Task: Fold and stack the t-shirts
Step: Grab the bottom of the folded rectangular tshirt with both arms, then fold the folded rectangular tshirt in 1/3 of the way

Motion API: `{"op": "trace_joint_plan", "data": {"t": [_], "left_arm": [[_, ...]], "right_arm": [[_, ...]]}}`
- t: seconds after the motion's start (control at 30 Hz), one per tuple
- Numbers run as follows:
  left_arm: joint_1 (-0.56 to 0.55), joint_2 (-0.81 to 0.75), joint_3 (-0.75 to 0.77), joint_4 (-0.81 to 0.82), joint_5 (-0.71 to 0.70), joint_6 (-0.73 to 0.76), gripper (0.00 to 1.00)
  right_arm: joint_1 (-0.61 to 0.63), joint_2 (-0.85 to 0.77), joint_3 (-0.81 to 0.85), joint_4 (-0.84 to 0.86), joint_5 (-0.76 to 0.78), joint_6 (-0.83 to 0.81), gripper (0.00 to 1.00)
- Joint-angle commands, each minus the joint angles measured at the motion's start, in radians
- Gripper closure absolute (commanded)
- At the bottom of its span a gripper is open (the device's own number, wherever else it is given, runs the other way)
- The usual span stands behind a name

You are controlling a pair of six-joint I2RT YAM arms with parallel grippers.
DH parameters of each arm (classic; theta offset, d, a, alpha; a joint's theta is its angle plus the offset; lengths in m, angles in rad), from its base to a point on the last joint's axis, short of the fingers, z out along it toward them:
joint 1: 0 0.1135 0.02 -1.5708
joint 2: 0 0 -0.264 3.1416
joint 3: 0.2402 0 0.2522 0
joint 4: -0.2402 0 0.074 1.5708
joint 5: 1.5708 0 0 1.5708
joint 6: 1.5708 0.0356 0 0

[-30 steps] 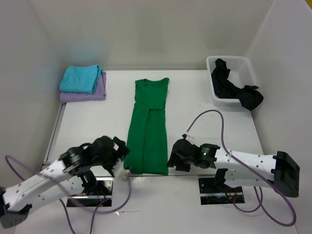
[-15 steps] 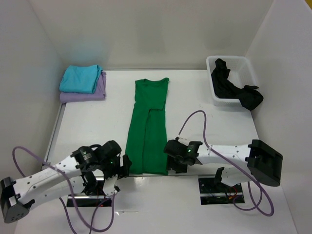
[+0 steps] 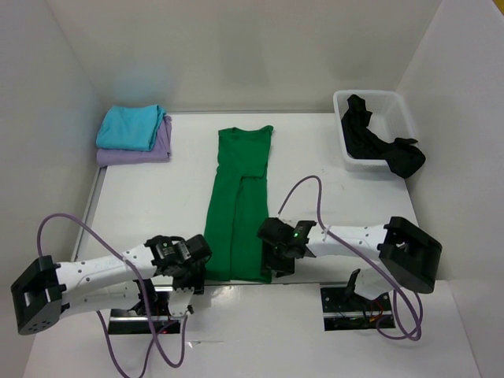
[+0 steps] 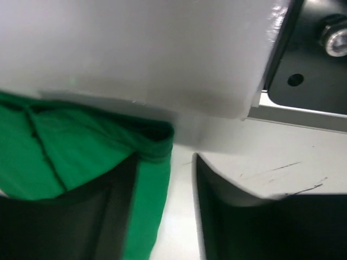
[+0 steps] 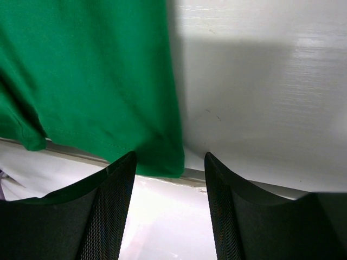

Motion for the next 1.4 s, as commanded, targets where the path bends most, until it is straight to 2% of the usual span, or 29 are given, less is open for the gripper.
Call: {"op": "trace_joint_plan", "data": {"t": [0.0, 0.03, 0.2, 0.3, 0.43, 0.5, 0.53, 0.57, 0.67, 0.7, 0.77, 0.8, 0.83, 0.9, 0.93, 1.03, 1.13, 1.17, 1.27, 1.37], "left_arm": [[-0.005, 0.064, 0.021, -0.011, -0.003, 0.067, 0.53], [-0.005, 0.085, 0.031, -0.011, 0.011, 0.067, 0.55], [-0.005, 0.254, 0.096, -0.002, 0.002, 0.058, 0.39], [-0.005, 0.297, 0.126, -0.002, 0.002, 0.058, 0.38], [-0.005, 0.322, 0.139, -0.002, 0.032, 0.058, 0.53], [-0.005, 0.322, 0.139, -0.002, 0.032, 0.049, 0.68], [-0.005, 0.322, 0.139, -0.002, 0.032, 0.049, 0.81], [-0.005, 0.322, 0.139, -0.002, 0.032, 0.049, 0.87], [-0.005, 0.322, 0.139, 0.007, 0.042, 0.018, 0.97], [-0.005, 0.322, 0.139, 0.024, 0.042, 0.004, 1.0], [-0.005, 0.322, 0.139, 0.047, 0.051, -0.045, 1.0], [-0.005, 0.322, 0.139, 0.061, 0.06, -0.075, 1.0], [-0.005, 0.322, 0.15, 0.09, 0.071, -0.146, 1.0], [-0.005, 0.313, 0.169, 0.122, 0.085, -0.233, 1.0], [0.01, 0.313, 0.18, 0.148, 0.085, -0.325, 1.0], [0.088, 0.313, 0.242, 0.148, 0.117, -0.456, 1.0], [0.175, 0.288, 0.297, 0.205, 0.15, -0.534, 1.0], [0.241, 0.288, 0.315, 0.219, 0.173, -0.58, 1.0], [0.343, 0.314, 0.396, 0.286, 0.206, -0.673, 1.0], [0.476, 0.36, 0.436, 0.407, 0.246, -0.723, 1.0]], "right_arm": [[-0.018, 0.04, -0.006, 0.037, 0.002, -0.042, 0.41], [-0.018, 0.04, -0.006, 0.037, 0.002, -0.042, 0.41], [-0.027, 0.061, 0.003, 0.046, -0.007, -0.06, 0.41], [-0.027, 0.07, 0.003, 0.046, -0.007, -0.06, 0.41], [-0.027, 0.07, -0.018, 0.046, -0.017, -0.051, 0.41], [-0.027, 0.061, -0.027, 0.055, -0.026, -0.051, 0.41], [-0.027, 0.061, -0.027, 0.055, -0.036, -0.051, 0.41], [-0.027, 0.073, -0.027, 0.064, -0.036, -0.051, 0.47], [-0.027, 0.113, -0.018, 0.073, -0.056, -0.06, 0.67], [-0.027, 0.122, -0.018, 0.073, -0.065, -0.073, 0.78], [-0.027, 0.133, -0.018, 0.084, -0.095, -0.082, 0.87], [-0.027, 0.133, -0.018, 0.084, -0.095, -0.082, 0.97], [-0.027, 0.124, -0.018, 0.075, -0.095, -0.082, 1.0], [-0.027, 0.092, -0.009, 0.037, -0.095, -0.082, 1.0], [-0.027, 0.078, 0.009, 0.02, -0.081, -0.082, 1.0], [-0.056, 0.021, 0.078, -0.058, -0.052, -0.12, 1.0], [-0.127, 0.003, 0.161, -0.111, -0.041, -0.186, 1.0], [-0.18, 0.003, 0.192, -0.111, -0.041, -0.232, 1.0], [-0.275, 0.023, 0.241, -0.125, -0.041, -0.306, 1.0], [-0.403, 0.079, 0.322, -0.102, -0.067, -0.404, 1.0]]}}
